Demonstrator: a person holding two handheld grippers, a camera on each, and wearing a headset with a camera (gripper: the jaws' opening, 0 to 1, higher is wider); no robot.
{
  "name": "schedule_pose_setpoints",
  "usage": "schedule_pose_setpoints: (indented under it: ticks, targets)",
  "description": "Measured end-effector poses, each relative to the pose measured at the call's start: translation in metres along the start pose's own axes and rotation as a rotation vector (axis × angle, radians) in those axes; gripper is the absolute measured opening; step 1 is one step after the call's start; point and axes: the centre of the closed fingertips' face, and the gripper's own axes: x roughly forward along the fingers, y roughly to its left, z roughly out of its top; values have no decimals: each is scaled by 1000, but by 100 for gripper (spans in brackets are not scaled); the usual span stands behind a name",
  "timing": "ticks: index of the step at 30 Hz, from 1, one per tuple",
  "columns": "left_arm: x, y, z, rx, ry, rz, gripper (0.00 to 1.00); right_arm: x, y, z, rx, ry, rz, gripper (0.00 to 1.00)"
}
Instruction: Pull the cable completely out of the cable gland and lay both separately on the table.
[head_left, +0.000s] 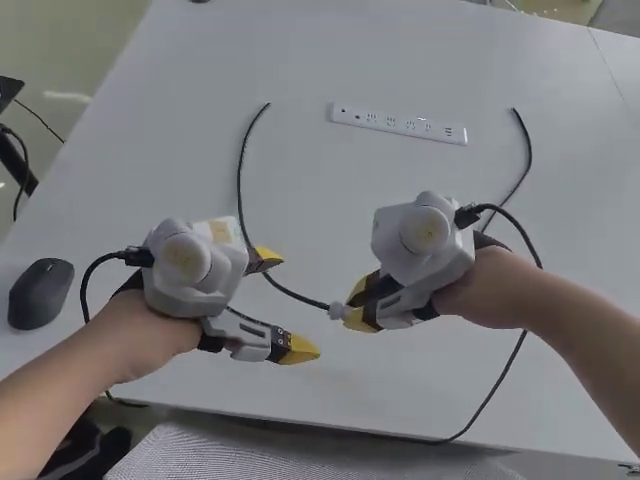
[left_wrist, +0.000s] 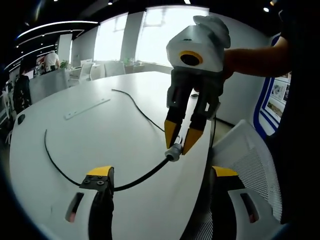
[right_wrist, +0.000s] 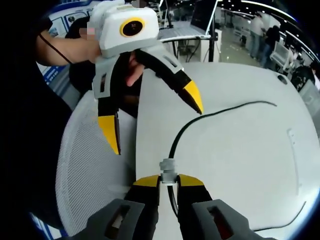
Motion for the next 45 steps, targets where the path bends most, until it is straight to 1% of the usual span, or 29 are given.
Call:
schedule_pose_setpoints:
  ticks: [1,4,6,11,13,14,16,17,19,20,21,22,25,26,29,30,33,37,38,41,42,43,44,45]
  targets:
    - [1,0,0,0,0,-2,78,-1,1,0,-4,-1,1,7]
    - [4,-2,4,-20,-23,-24,76,-4,5,2,-13,-6,0,7]
    - [6,-3,5,-24,-27,-33,74,-5,7,3,-21,-7,-4,7]
    - [11,-9,10,-45,-47,-64,70,-10,12,8,-52,-12,-14,7]
    - [13,-11,11,-59,-56,-79,66,-11,13,9,-63,-10,-21,7]
    - [14,-13,11,-68,-61,-95,64,-12,13,10,-67,-9,-23,7]
    - [15,-14,11,-68,-67,-105,57,-12,14,10,-79,-7,-25,7]
    - [15,-14,10,-70,-68,-108,57,-13,14,10,-81,-6,-25,7]
    - [16,-13,13,-80,-94,-101,59,-13,14,9,-93,3,-29,7]
    - [16,-15,17,-105,-115,-116,57,-13,15,9,-99,4,-28,7]
    - [16,-17,19,-121,-129,-129,54,-14,15,9,-102,3,-29,7]
    - [15,-16,19,-127,-135,-137,51,-14,15,9,-104,1,-30,7]
    - [16,-17,19,-117,-129,-142,47,-16,16,10,-102,-3,-26,7]
    - [16,-16,20,-109,-134,-142,46,-16,16,11,-106,-3,-25,7]
    - [16,-18,22,-114,-139,-155,44,-18,16,11,-115,-5,-24,7]
    - [16,-19,22,-105,-140,-161,42,-18,16,11,-119,-6,-21,7]
    - [16,-20,21,-88,-127,-168,39,-19,16,11,-125,-2,-18,7]
    - [17,-25,21,-94,-125,-195,35,-20,17,11,-129,-3,-13,7]
    - [17,-25,22,-91,-129,-201,34,-20,17,11,-134,-3,-11,7]
    - [18,-28,21,-80,-119,-213,34,-21,18,11,-137,-6,-8,7]
    - [18,-32,23,-104,-131,-234,33,-21,18,11,-139,-7,-4,7]
    - [18,-34,28,-132,-159,-247,33,-21,19,11,-146,-4,-2,7]
    - [17,-32,30,-125,-166,-247,32,-21,19,11,-148,-3,-2,7]
    - [17,-32,29,-113,-161,-245,32,-22,20,11,-150,-4,-3,7]
